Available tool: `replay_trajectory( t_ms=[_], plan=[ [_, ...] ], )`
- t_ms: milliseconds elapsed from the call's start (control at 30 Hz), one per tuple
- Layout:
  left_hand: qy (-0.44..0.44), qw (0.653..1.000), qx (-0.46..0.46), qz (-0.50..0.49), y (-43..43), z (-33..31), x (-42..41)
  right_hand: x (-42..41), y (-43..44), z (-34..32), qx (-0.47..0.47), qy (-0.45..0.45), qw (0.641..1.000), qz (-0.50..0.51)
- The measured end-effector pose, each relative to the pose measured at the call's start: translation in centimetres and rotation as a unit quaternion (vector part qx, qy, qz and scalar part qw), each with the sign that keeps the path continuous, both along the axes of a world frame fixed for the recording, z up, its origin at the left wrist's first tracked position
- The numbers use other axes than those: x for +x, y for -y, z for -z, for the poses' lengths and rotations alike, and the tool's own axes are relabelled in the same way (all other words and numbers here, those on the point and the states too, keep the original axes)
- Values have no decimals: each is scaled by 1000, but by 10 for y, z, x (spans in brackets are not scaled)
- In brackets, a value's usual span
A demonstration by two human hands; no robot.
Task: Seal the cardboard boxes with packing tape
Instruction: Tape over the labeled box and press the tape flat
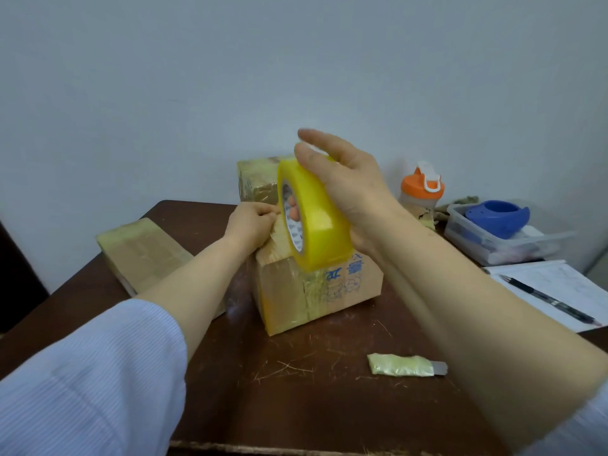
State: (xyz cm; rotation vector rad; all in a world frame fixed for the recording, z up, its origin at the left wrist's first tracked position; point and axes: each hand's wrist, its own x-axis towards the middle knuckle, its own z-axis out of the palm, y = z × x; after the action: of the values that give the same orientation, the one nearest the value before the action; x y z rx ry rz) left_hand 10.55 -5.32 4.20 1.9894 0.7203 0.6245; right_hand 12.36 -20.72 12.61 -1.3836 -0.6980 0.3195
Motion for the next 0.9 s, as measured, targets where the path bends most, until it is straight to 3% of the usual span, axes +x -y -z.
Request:
replay_trajectory(
  t_ms=[233, 467, 600, 667, 767, 833, 900],
  plan=[
    [18, 999, -7, 32, 0, 6, 9, -38, 68, 40, -68, -109, 990, -55],
    [27, 999, 1, 43, -1, 9, 15, -48, 78, 96, -105, -211, 970, -65],
    [-64, 996, 39, 48, 1, -10, 15, -39, 72, 102, -107, -247, 960, -77],
    [-186, 970, 149, 43, 9, -30, 19, -35, 70, 104, -114, -249, 958, -83],
    [-312, 884, 338, 88, 34, -34, 31, -32, 68, 107, -138, -247, 955, -85],
    [-336, 858, 363, 136, 48, -15, 34, -31, 67, 108, -140, -249, 954, -89],
    [-331, 862, 356, 144, 47, -4, 36, -28, 66, 107, -128, -250, 955, -95]
  ],
)
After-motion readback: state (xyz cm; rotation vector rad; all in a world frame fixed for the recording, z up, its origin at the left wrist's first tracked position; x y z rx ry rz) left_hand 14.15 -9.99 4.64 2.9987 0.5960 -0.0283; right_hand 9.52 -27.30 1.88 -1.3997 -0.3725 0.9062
